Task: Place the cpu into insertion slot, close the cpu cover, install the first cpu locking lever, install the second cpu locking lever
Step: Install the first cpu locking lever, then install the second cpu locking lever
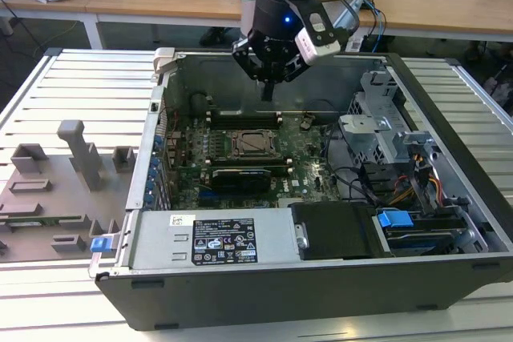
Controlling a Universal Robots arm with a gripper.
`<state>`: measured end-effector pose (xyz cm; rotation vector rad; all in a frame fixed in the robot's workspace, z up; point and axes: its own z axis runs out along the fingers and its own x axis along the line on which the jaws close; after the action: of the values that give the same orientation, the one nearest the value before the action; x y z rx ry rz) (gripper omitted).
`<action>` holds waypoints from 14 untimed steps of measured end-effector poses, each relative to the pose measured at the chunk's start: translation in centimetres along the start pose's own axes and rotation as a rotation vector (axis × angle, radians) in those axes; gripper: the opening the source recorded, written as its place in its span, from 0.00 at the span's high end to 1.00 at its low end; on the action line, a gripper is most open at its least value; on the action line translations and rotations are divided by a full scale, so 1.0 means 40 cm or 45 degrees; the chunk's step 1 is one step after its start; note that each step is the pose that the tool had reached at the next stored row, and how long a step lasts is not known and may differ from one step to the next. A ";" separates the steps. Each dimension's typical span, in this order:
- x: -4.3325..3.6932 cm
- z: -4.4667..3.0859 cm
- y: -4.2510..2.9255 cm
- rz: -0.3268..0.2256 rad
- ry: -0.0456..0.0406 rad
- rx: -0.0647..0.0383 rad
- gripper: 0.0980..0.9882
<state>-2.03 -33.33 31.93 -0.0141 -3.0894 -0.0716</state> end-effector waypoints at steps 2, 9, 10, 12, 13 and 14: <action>0.000 0.000 0.000 0.000 0.000 0.000 0.99; 0.000 -0.001 0.000 0.000 0.000 0.000 0.99; 0.000 -0.001 0.000 0.000 0.000 0.000 0.99; 0.000 -0.002 0.000 0.000 0.000 0.000 0.99; 0.000 -0.002 0.000 0.000 0.000 0.000 0.99; 0.000 -0.002 0.000 0.000 0.000 0.000 0.99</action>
<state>-2.03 -33.33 32.00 -0.0141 -3.0893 -0.0716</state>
